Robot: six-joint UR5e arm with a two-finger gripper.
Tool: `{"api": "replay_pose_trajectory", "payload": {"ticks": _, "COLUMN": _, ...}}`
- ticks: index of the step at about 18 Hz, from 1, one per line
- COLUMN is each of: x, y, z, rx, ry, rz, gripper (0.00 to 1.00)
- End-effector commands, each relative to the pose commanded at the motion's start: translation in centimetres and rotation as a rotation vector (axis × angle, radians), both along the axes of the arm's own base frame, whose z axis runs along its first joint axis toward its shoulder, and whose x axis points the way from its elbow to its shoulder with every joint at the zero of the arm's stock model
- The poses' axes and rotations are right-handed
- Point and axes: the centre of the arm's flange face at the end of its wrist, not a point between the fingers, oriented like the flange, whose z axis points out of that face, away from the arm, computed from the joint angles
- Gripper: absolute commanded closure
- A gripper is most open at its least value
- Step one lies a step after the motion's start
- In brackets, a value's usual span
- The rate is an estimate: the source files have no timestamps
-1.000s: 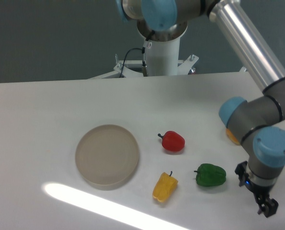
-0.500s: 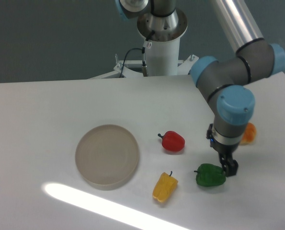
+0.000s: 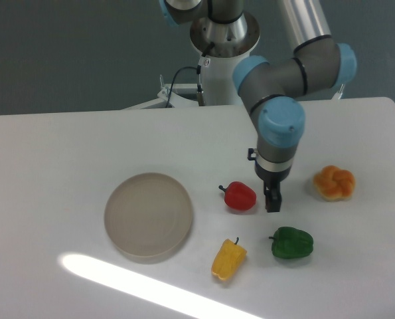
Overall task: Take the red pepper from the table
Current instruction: 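Lower the gripper onto the red pepper and close on it, then lift the red pepper off the table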
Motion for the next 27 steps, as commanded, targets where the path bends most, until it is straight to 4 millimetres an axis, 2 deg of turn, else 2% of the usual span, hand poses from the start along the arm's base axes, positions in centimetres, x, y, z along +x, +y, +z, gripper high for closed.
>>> {"api": "replay_pose_trajectory", "payload": {"ticks": 2, "x": 0.5, "y": 0.3, "z": -0.4, "rx": 0.013, "ry": 0.005, "rz": -0.006, "gripper": 0.0}}
{"api": "replay_pose_trajectory", "payload": {"ticks": 4, "x": 2.1, "y": 1.5, "z": -0.9, "rx": 0.016, "ry": 0.011, "rz": -0.037, "gripper": 0.0}}
{"api": "replay_pose_trajectory", "payload": {"ticks": 9, "x": 3.5, "y": 1.9, "z": -2.3, "rx": 0.016, "ry": 0.008, "rz": -0.075, "gripper": 0.0}}
{"api": "replay_pose_trajectory", "payload": {"ticks": 13, "x": 3.0, "y": 2.1, "z": -2.9, "rx": 0.006, "ry": 0.008, "rz": -0.097, "gripper": 0.0}}
{"api": "replay_pose_trajectory", "payload": {"ticks": 17, "x": 1.9, "y": 2.8, "z": -4.8, "rx": 0.0, "ry": 0.002, "rz": -0.137, "gripper": 0.0}}
{"api": "replay_pose_trajectory", "payload": {"ticks": 19, "x": 1.2, "y": 2.7, "z": -4.5, "rx": 0.002, "ry": 0.007, "rz": -0.15, "gripper": 0.0}}
{"api": "replay_pose_trajectory", "payload": {"ticks": 23, "x": 1.4, "y": 2.5, "z": -5.2, "rx": -0.01, "ry": -0.001, "rz": -0.154, "gripper": 0.0}}
{"api": "replay_pose_trajectory", "payload": {"ticks": 24, "x": 1.4, "y": 2.5, "z": -5.0, "rx": -0.008, "ry": 0.0, "rz": -0.154, "gripper": 0.01}}
{"api": "replay_pose_trajectory", "payload": {"ticks": 26, "x": 1.3, "y": 2.4, "z": -4.9, "rx": -0.009, "ry": -0.002, "rz": -0.15, "gripper": 0.18}}
{"api": "replay_pose_trajectory", "payload": {"ticks": 27, "x": 1.1, "y": 2.2, "z": -4.9, "rx": -0.009, "ry": -0.002, "rz": -0.146, "gripper": 0.24}}
